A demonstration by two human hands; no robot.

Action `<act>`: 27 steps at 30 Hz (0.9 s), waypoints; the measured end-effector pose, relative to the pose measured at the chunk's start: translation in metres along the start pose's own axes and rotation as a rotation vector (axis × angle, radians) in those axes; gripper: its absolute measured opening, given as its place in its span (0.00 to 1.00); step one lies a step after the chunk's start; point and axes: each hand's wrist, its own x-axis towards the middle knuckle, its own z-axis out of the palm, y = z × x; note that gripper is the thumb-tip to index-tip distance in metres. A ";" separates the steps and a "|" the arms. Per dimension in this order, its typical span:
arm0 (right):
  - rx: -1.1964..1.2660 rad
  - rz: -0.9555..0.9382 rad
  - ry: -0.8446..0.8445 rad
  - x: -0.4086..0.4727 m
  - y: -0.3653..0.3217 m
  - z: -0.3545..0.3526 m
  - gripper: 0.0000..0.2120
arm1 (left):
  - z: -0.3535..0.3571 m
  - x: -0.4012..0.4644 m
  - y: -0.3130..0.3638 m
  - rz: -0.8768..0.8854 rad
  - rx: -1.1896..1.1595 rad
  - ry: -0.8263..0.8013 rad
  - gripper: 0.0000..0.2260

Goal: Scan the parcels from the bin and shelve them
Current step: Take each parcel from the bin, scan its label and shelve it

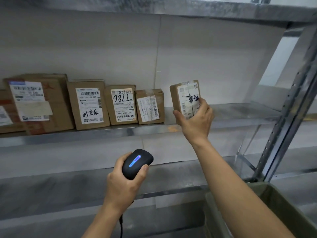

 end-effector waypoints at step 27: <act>-0.005 0.052 -0.110 -0.004 0.016 0.063 0.52 | -0.002 0.006 -0.036 -0.057 0.037 -0.021 0.19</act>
